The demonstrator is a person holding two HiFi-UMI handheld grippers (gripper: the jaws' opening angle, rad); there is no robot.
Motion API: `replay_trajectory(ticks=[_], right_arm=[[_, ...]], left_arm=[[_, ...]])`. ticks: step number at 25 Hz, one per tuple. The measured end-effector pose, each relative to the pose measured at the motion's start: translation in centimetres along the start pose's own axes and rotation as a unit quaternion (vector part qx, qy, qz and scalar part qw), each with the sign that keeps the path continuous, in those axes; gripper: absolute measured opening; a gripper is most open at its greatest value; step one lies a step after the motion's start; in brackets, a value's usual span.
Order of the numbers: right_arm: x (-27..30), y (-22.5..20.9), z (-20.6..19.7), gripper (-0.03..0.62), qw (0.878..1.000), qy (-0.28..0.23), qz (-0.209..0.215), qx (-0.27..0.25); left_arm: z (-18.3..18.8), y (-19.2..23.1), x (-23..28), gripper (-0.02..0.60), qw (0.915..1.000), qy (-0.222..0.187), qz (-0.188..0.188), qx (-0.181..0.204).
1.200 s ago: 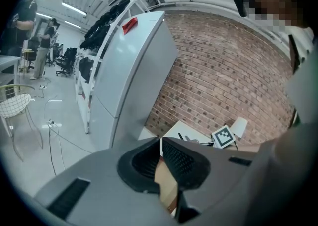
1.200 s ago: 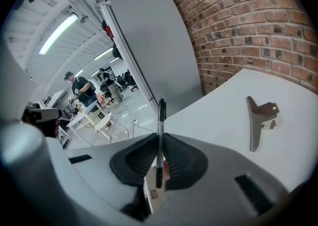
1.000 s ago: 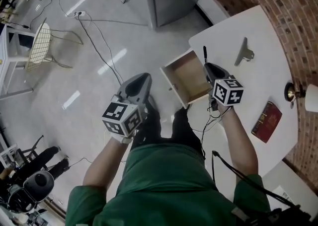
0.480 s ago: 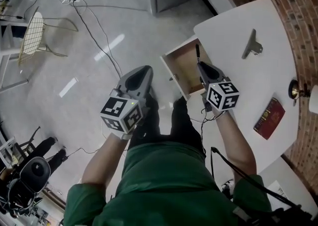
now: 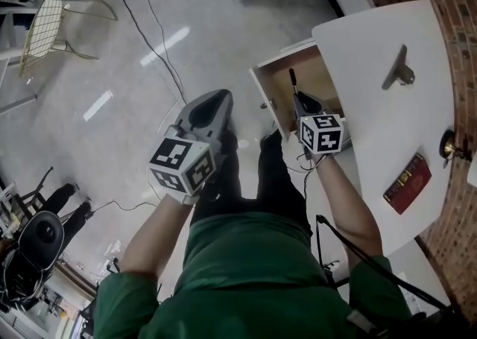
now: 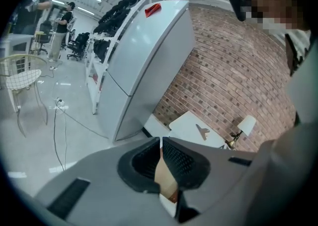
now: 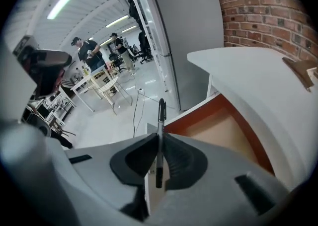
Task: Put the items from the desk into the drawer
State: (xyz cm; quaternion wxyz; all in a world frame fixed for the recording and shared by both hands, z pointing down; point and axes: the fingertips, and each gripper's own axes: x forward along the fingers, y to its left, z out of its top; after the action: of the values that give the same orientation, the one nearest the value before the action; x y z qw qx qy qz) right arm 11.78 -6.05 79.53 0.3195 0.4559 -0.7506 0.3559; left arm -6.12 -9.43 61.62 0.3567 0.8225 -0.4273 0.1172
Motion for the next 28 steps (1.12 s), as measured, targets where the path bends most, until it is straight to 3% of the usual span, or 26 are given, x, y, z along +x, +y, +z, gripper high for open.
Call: replay_trajectory(ticks=[8, 12, 18, 23, 28], right_arm=[[5.0, -1.6, -4.9, 0.043, 0.997, 0.073, -0.009, -0.038], [7.6, -2.9, -8.4, 0.043, 0.988, 0.130, -0.024, -0.076], [11.2, -3.9, -11.2, 0.043, 0.979, 0.176, -0.027, -0.096], [13.7, -5.0, -12.1, 0.043, 0.965, 0.211, -0.030, -0.155], [15.2, -5.6, -13.8, 0.043, 0.959, 0.235, -0.021, -0.156]], left_arm=[[-3.6, 2.3, 0.7, 0.014, 0.9993, 0.021, 0.017, -0.027], [-6.0, 1.9, 1.7, 0.014, 0.9984, 0.041, 0.011, -0.038], [-7.8, 2.5, 2.4, 0.014, 0.9978, 0.053, 0.008, -0.040], [-9.7, 4.5, 2.9, 0.014, 0.9968, 0.061, 0.020, -0.048], [-11.0, 6.1, 2.2, 0.014, 0.9954, 0.074, 0.041, -0.043]])
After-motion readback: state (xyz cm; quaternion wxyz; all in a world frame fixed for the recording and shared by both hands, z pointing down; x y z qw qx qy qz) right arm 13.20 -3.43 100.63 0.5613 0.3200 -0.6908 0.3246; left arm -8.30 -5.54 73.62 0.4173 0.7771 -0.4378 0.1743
